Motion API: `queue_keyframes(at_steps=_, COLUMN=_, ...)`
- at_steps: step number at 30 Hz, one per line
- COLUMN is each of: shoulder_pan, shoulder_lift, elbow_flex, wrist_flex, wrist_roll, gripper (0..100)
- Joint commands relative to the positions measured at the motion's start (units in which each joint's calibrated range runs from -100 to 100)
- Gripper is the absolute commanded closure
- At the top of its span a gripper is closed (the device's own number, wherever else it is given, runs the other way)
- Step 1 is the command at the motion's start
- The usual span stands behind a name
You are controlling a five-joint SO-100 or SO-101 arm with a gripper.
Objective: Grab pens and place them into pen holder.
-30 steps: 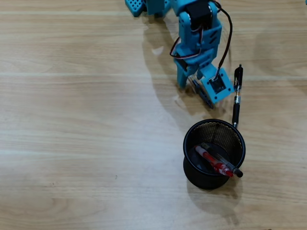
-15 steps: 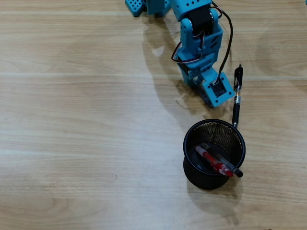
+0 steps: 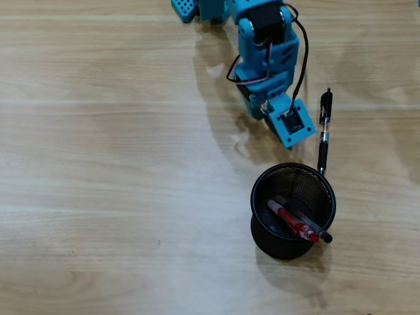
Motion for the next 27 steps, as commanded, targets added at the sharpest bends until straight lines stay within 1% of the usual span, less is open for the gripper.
queue_keyframes(at_steps=1, shoulder_pan=3.1, shoulder_lift=-9.7, elbow_flex=-6.4, wrist_flex=5.8, wrist_roll=0.2, gripper=98)
queue_keyframes(at_steps=13, shoulder_pan=7.6, shoulder_lift=-34.0, elbow_flex=-6.3, wrist_flex=10.8, wrist_roll=0.1, gripper=98)
queue_keyframes(at_steps=16, shoulder_pan=7.6, shoulder_lift=-40.3, elbow_flex=-3.1, wrist_flex=10.4, wrist_roll=0.1, gripper=98)
queue_keyframes(at_steps=21, shoulder_pan=6.7, shoulder_lift=-44.9, elbow_flex=2.7, wrist_flex=9.8, wrist_roll=0.1, gripper=98)
queue_keyframes(at_steps=27, shoulder_pan=5.1, shoulder_lift=-44.8, elbow_flex=4.3, wrist_flex=-3.0, wrist_roll=0.0, gripper=98)
